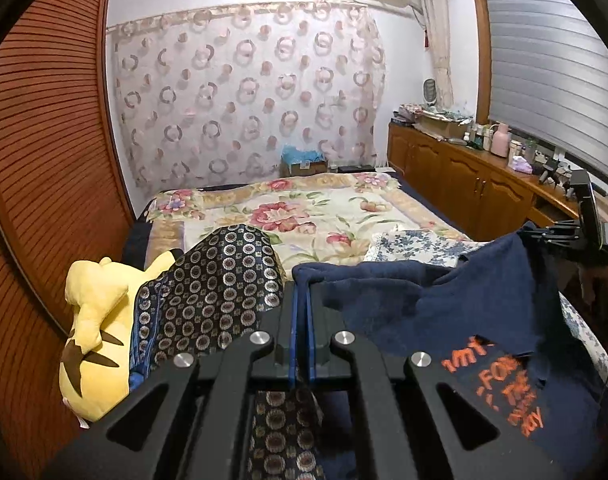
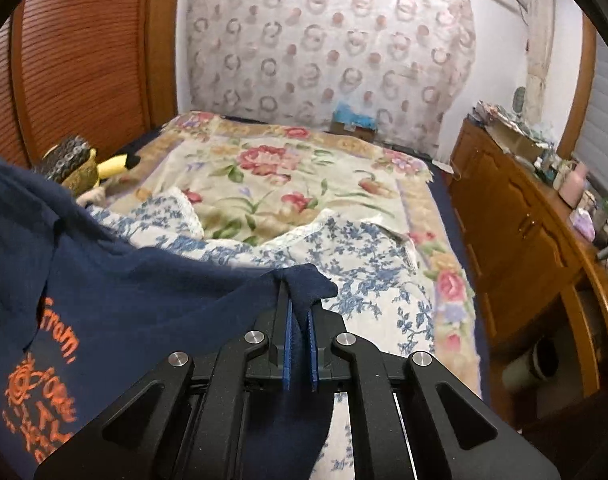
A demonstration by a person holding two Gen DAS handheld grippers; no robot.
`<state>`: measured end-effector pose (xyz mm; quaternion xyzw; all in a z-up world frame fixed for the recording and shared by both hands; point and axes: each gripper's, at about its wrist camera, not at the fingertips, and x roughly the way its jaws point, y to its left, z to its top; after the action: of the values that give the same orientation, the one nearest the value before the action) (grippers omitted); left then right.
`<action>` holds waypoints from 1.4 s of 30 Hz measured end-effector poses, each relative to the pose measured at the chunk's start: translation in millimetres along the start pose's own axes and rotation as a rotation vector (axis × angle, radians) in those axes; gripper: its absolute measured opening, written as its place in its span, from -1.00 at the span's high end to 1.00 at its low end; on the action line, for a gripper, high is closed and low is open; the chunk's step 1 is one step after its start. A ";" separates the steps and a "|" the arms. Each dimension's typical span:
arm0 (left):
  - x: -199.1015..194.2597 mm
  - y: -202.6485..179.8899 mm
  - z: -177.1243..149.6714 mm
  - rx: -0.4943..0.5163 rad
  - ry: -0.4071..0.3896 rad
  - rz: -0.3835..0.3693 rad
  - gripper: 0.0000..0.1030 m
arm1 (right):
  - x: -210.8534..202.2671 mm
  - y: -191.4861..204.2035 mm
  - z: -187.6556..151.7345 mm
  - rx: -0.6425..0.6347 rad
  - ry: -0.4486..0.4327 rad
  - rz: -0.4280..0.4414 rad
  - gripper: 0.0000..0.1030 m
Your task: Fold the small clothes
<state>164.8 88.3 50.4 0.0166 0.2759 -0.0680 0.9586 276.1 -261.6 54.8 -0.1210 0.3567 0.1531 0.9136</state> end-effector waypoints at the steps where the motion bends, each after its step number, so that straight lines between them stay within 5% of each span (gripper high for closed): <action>1: -4.0 -1.0 -3.2 0.002 -0.002 -0.003 0.97 | -3.6 1.8 -0.9 -0.007 -0.002 0.007 0.93; 28: -93.3 -26.5 -71.9 0.029 -0.031 -0.102 0.97 | -135.0 37.6 -79.1 0.010 -0.148 0.206 0.93; 42: -125.7 -11.8 -135.2 -0.044 0.067 -0.095 0.97 | -190.5 36.6 -155.6 0.090 -0.089 0.209 0.93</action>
<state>-13.4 101.3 2.7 -0.0154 0.3095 -0.1067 0.9448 34.0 -316.0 70.5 -0.0353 0.3331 0.2365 0.9121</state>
